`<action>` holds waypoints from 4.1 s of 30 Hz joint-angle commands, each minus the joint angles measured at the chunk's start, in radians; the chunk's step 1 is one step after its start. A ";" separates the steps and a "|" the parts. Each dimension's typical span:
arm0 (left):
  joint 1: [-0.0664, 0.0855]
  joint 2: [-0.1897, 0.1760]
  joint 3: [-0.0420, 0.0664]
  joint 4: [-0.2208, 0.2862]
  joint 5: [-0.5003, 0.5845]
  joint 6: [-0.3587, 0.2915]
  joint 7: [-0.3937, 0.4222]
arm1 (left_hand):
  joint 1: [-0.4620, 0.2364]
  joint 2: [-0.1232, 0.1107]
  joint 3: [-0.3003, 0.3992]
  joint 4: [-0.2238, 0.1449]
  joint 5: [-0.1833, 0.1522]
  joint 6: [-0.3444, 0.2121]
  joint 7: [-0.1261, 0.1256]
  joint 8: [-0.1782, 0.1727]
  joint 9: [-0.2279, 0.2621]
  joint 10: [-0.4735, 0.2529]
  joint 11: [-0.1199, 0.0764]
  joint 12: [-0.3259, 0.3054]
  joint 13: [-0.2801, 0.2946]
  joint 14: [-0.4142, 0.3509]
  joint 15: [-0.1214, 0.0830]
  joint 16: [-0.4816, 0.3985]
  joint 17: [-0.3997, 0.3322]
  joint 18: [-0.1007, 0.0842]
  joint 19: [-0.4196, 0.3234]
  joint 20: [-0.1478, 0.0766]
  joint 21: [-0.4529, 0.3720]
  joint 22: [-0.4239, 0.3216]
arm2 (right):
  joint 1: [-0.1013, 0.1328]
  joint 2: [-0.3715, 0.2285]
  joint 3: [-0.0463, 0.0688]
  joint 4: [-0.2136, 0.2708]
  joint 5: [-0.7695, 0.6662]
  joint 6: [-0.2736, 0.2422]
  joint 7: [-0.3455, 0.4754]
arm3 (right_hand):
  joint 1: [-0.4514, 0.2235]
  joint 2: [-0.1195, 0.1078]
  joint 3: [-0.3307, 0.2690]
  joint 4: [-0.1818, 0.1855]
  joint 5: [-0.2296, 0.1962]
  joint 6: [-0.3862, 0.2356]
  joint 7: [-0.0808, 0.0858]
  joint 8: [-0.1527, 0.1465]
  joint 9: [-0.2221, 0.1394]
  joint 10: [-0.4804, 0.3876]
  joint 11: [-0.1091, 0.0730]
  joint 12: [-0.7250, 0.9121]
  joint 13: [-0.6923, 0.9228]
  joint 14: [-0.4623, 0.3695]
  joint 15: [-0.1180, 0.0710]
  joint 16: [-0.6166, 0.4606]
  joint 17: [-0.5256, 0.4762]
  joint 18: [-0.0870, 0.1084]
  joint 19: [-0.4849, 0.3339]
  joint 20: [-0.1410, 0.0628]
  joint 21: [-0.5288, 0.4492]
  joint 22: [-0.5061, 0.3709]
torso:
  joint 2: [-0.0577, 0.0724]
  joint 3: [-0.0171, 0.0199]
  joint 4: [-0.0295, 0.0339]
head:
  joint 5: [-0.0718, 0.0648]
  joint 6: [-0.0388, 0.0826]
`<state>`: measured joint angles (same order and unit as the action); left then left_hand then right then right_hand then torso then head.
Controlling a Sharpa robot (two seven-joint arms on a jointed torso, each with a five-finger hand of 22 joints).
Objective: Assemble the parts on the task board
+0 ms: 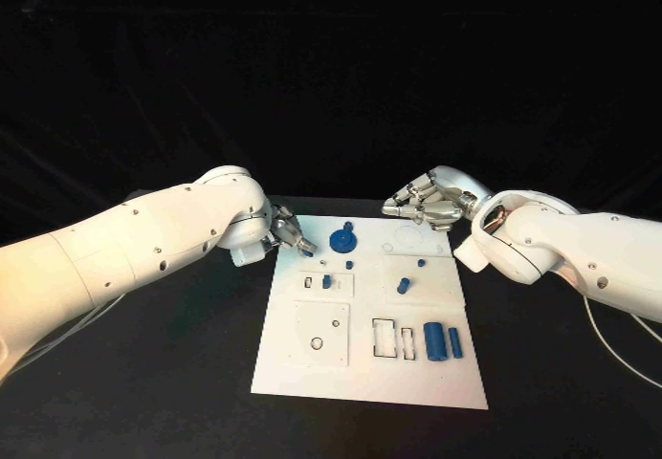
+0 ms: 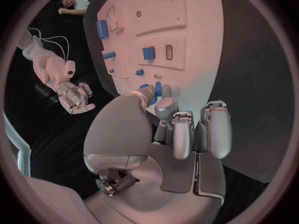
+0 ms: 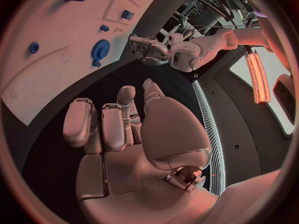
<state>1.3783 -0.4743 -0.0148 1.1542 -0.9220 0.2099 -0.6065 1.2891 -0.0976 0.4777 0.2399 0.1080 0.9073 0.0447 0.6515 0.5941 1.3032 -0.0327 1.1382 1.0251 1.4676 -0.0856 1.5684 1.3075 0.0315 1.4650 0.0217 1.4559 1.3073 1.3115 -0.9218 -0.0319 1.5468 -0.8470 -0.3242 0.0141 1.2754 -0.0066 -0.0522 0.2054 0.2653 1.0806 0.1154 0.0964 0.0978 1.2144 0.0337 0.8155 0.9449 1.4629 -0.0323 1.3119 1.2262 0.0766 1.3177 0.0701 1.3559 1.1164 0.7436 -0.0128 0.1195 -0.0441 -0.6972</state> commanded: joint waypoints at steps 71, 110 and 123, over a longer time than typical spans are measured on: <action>-0.076 -0.070 -0.019 0.137 -0.125 0.003 -0.019 | -0.061 -0.045 0.207 -0.187 0.086 0.026 -0.013 0.022 -0.024 0.044 -0.008 0.031 0.025 0.103 -0.011 0.002 0.263 -0.002 0.064 -0.010 0.011 0.182 | -0.008 -0.003 -0.003 -0.007 0.044 0.054 0.011 | 0.007 0.005 -0.011 0.001 0.004 -0.003 0.001 -0.002 0.001 -0.005 0.000 -0.007 -0.004 0.039 -0.006 -0.007 0.000 0.020 -0.004 0.001 -0.006 -0.003 | -0.001 0.0005 0.0009 | 0.025 -0.025; -0.076 -0.036 -0.025 0.118 -0.139 0.075 -0.053 | -0.178 -0.051 0.068 -0.132 0.083 0.077 -0.030 0.017 -0.073 0.075 -0.019 0.069 0.077 0.103 -0.019 0.002 0.263 -0.007 0.071 -0.015 0.027 0.198 | -0.008 -0.009 -0.003 0.004 0.041 0.053 0.010 | 0.005 0.007 -0.016 0.005 0.008 -0.003 0.001 -0.002 0.002 -0.005 0.000 -0.008 -0.005 0.039 -0.006 -0.009 -0.001 0.020 -0.004 0.001 -0.007 -0.004 | -0.001 0.0012 0.0007 | 0.017 -0.043; -0.076 -0.027 -0.026 0.110 -0.139 0.074 -0.058 | -0.199 -0.040 -0.003 -0.099 0.083 0.089 -0.031 0.012 -0.093 0.077 -0.020 0.072 0.085 0.103 -0.020 0.002 0.263 -0.008 0.073 -0.017 0.030 0.202 | -0.008 -0.010 -0.003 0.005 0.040 0.052 0.010 | 0.004 0.008 -0.017 0.006 0.009 -0.003 0.001 -0.002 0.002 -0.005 0.000 -0.008 -0.006 0.039 -0.006 -0.010 -0.002 0.020 -0.004 0.001 -0.007 -0.004 | -0.001 0.0013 0.0003 | 0.013 -0.047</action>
<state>1.3127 -0.5059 -0.0331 1.2619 -1.0680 0.2401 -0.6524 1.0979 -0.1388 0.4794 0.1411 0.1943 0.9955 0.0105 0.6693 0.5026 1.3743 -0.0538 1.2048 1.1096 1.4674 -0.1000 1.5684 1.3074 0.0314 1.4649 0.0145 1.4793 1.3075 1.3041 -0.9325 -0.0349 1.5499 -0.8031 -0.2835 0.0159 1.2754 -0.0066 -0.0634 0.2111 0.2694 1.0806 0.1154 0.0964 0.0985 1.2144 0.0337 0.8113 0.9398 1.4629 -0.0323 1.3080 1.2246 0.0766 1.3176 0.0701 1.3559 1.1129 0.7425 -0.0116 0.1199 -0.0301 -0.7430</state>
